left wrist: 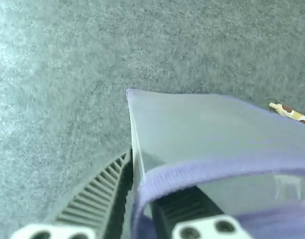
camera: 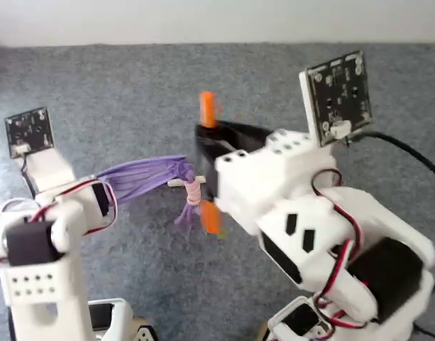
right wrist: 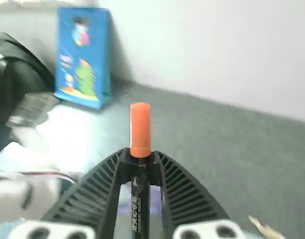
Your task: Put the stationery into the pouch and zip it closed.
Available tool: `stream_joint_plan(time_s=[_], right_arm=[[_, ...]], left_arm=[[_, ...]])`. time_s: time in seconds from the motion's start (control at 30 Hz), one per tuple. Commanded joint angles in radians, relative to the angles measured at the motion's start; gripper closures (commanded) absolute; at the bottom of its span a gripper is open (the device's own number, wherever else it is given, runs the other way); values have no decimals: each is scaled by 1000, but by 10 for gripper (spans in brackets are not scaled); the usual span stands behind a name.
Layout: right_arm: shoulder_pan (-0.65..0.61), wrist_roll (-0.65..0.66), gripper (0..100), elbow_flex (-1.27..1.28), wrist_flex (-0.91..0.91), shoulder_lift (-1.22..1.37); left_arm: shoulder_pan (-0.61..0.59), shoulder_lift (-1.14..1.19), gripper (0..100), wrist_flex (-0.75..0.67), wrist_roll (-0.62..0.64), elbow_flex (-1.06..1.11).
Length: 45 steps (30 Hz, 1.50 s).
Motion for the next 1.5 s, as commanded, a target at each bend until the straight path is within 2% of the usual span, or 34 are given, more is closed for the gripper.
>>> stream_joint_plan(time_s=[0.0, 0.4, 0.6, 0.83, 1.03, 1.13, 1.23, 1.47], right_arm=[[-56, -8, 990, 61, -159, 25], [-81, 8, 990, 442, -704, 27], [-166, 167, 990, 598, -897, 19], [-183, 296, 990, 763, -1084, 5], [-185, 348, 982, 908, -1073, -111], [-185, 341, 888, 944, -900, -194], [-179, 272, 785, 945, -774, -255], [-154, 253, 873, 939, -723, -360]], left_arm=[[3, 80, 987, 43, 21, -74], [2, 107, 987, 55, 29, -91], [2, 110, 987, 55, 29, -91], [0, 110, 987, 55, 29, -91], [-2, 110, 987, 55, 29, -90], [-2, 110, 987, 57, 31, -87], [-2, 112, 987, 68, 31, -87], [-3, 112, 987, 69, 31, -87]])
